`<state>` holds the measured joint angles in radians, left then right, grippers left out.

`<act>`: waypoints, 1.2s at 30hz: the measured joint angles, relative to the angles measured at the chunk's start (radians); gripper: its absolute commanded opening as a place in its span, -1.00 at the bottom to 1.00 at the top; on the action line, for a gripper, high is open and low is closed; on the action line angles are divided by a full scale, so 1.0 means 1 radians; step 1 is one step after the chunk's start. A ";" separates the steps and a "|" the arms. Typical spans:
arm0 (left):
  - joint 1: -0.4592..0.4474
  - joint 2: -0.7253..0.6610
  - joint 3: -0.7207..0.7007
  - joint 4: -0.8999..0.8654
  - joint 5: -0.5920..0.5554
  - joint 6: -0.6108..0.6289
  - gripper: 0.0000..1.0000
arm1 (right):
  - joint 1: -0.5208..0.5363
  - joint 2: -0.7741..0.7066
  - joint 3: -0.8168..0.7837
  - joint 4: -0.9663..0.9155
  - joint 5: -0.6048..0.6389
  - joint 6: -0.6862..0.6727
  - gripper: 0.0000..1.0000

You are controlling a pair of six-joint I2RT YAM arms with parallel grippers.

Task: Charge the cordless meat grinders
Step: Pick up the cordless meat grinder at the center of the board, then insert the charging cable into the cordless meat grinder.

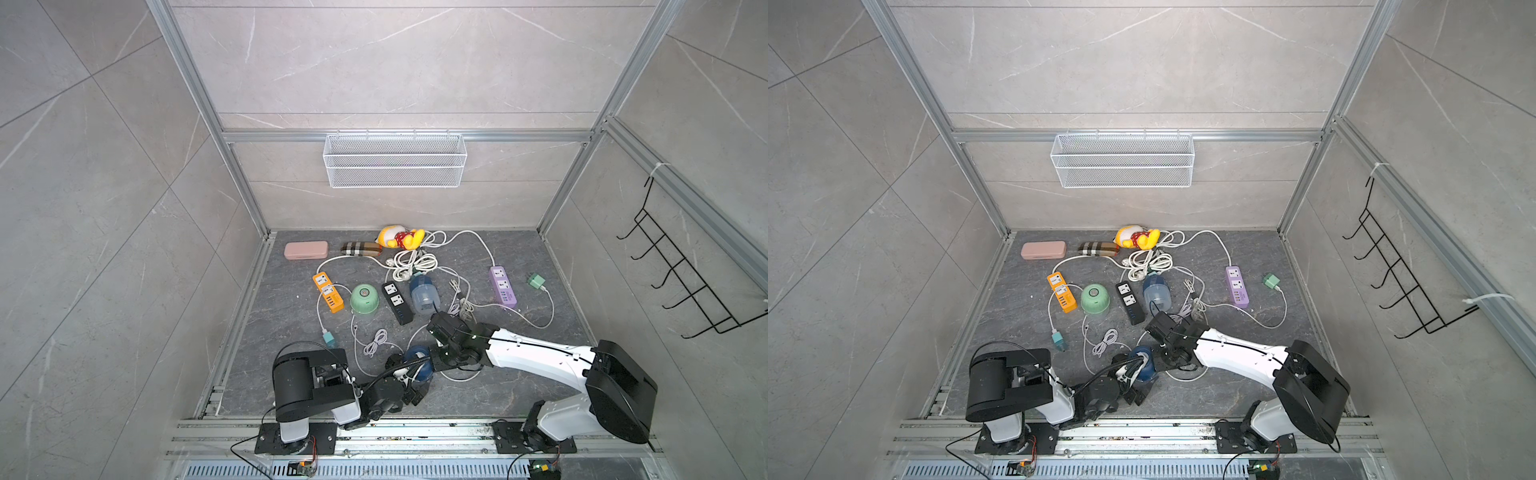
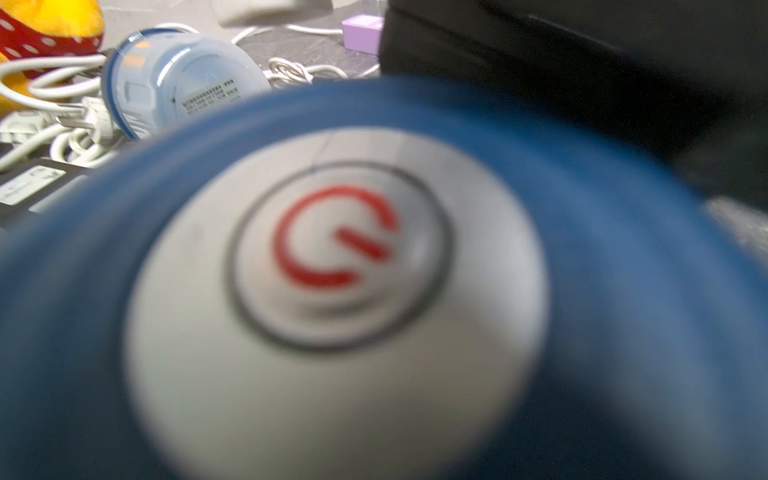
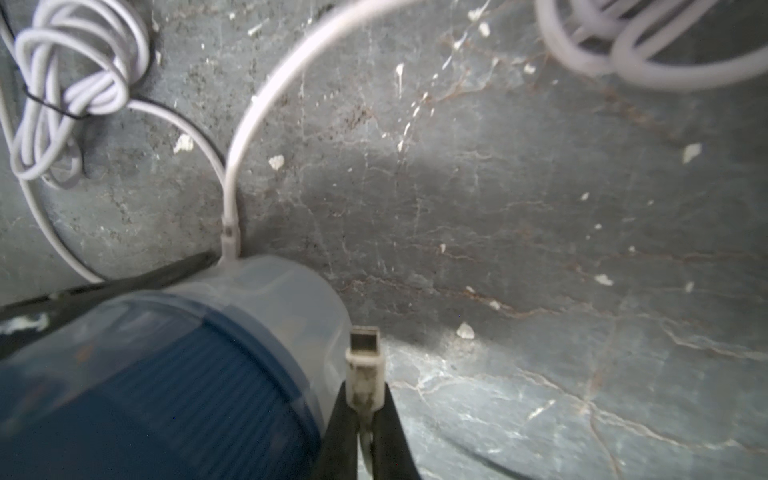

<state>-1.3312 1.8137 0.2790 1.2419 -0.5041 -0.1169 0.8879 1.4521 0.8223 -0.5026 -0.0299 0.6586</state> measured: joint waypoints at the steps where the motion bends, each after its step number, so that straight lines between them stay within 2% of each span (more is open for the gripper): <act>1: 0.001 0.003 0.001 0.003 -0.004 0.001 0.54 | 0.000 0.000 0.000 0.003 0.001 0.000 -1.00; 8: 0.013 -0.027 0.007 -0.037 -0.017 0.034 0.30 | 0.000 -0.057 -0.013 -0.037 0.036 -0.018 -1.00; 11: 0.048 -0.150 0.008 -0.163 0.008 0.054 0.19 | 0.000 -0.146 -0.004 -0.093 0.066 -0.055 -1.00; 17: 0.183 -0.484 0.085 -0.492 0.150 0.090 0.16 | 0.000 -0.254 0.099 -0.233 0.110 -0.189 -1.00; 21: 0.254 -0.612 0.173 -0.694 0.236 0.148 0.10 | 0.010 -0.301 0.184 -0.296 0.121 -0.280 -1.00; 25: 0.310 -0.668 0.257 -0.885 0.315 0.218 0.08 | 0.018 -0.339 0.272 -0.344 0.105 -0.372 -1.00; 28: 0.326 -0.681 0.295 -0.983 0.333 0.266 0.06 | 0.023 -0.333 0.345 -0.383 0.085 -0.430 -1.00; 36: 0.328 -0.682 0.331 -1.099 0.350 0.371 0.02 | 0.029 -0.271 0.456 -0.463 0.013 -0.527 -1.00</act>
<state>-1.0031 1.1320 0.6102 0.1432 -0.1543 0.2543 0.9173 1.1809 1.2781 -0.9657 -0.0170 0.1314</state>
